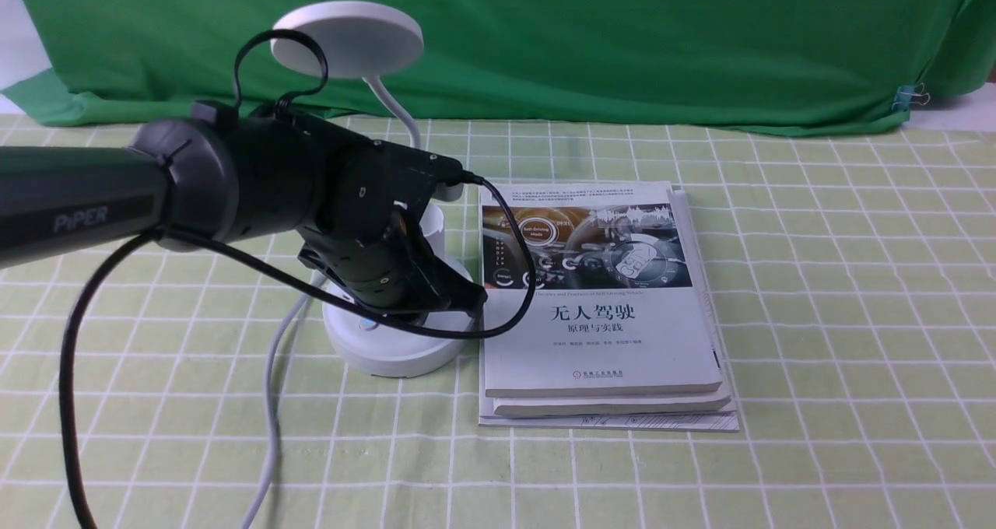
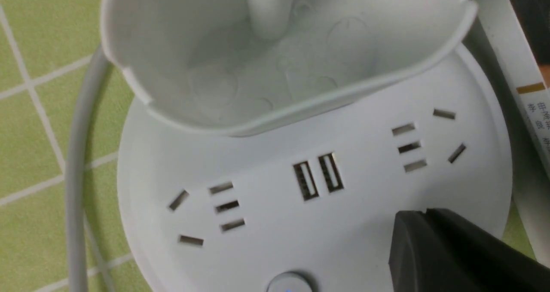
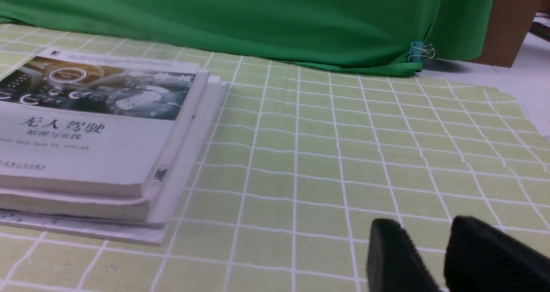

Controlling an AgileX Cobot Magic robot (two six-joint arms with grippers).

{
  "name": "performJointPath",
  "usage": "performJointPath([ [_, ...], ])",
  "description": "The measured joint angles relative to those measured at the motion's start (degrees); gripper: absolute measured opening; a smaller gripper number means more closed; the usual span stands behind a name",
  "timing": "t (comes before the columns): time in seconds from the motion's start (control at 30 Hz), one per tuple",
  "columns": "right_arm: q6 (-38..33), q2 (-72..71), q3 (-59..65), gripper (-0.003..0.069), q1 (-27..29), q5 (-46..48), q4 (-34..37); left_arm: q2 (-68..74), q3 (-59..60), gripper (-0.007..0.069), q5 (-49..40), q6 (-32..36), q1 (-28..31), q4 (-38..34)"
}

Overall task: Turn on the table lamp on the green coffee tablecloth with your hand.
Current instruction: 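Press the power button on the lamp base to turn the lamp on with the left gripper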

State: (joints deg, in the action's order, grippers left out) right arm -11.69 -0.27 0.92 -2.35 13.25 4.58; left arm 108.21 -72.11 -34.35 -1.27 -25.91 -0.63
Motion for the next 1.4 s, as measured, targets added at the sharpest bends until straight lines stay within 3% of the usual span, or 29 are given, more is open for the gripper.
performJointPath([
  [1.4,0.0,0.0,0.0,0.0245,0.0,0.0,0.0,1.6,-1.1,0.0001,-2.2,1.3,0.1,-2.1],
])
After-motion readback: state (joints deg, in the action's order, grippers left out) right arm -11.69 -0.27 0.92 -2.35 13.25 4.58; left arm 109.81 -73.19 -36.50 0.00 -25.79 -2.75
